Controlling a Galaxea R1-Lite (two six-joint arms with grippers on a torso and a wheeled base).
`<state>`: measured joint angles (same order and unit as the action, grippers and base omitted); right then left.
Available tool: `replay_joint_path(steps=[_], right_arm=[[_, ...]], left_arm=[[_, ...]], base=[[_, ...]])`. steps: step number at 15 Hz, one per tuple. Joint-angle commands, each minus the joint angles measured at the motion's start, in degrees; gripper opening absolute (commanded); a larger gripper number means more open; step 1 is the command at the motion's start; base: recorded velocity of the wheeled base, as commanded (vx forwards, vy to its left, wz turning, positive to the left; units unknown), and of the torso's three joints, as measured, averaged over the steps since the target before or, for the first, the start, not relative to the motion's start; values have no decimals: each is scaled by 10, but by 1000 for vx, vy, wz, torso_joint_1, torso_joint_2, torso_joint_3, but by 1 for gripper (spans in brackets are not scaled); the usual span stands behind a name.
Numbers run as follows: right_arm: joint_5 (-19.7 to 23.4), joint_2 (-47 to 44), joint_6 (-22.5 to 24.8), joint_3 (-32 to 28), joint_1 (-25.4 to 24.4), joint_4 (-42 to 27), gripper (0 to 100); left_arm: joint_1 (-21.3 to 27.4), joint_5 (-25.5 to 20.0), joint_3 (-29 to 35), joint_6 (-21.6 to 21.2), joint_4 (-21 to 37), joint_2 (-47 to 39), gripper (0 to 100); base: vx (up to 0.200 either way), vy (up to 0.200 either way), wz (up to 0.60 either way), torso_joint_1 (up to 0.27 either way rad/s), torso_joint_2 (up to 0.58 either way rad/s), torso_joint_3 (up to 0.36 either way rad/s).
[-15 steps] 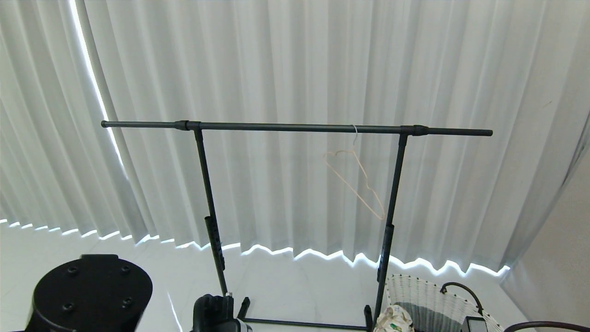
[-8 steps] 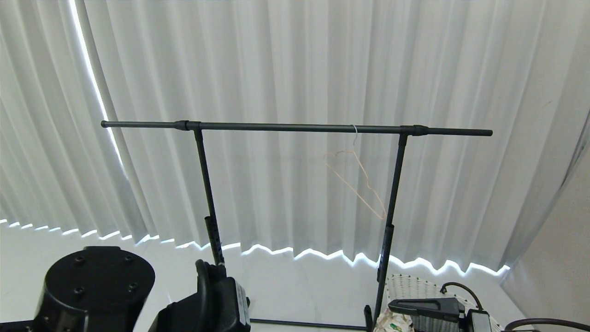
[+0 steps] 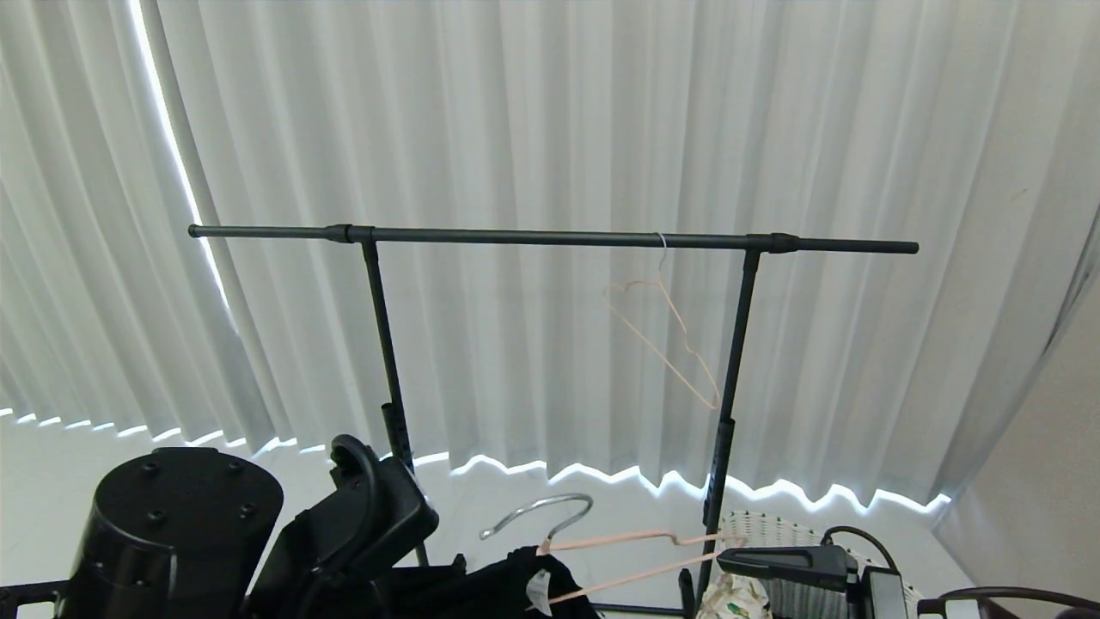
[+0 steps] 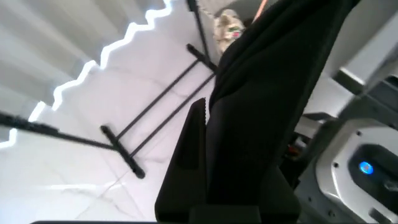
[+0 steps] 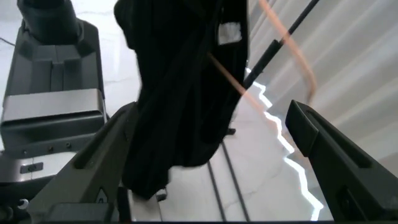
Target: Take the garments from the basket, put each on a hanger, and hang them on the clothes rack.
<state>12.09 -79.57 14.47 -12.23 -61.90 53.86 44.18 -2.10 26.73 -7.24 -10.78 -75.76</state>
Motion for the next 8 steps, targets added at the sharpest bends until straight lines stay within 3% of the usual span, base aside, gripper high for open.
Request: replay_joint_path(steps=[1,3,5,8], right_arm=[[1,-17,-15,-9,1,0,100],[0,-45,-42,-24,1,1,100],[-26,-92,-109,-71,1,0,100],[-111,-147,-204,-119,-1,0,100]], left_arm=[[-1,33,11,3,0,2,0],[-1,38,23,10,0,5,0],[-1,38,60,57,0,2,0],[-1,38,94,61,0,4,0]], base=[[0,0,0,0,0,0],[0,0,0,0,0,0],[0,0,0,0,0,0],[0,0,0,0,0,0]])
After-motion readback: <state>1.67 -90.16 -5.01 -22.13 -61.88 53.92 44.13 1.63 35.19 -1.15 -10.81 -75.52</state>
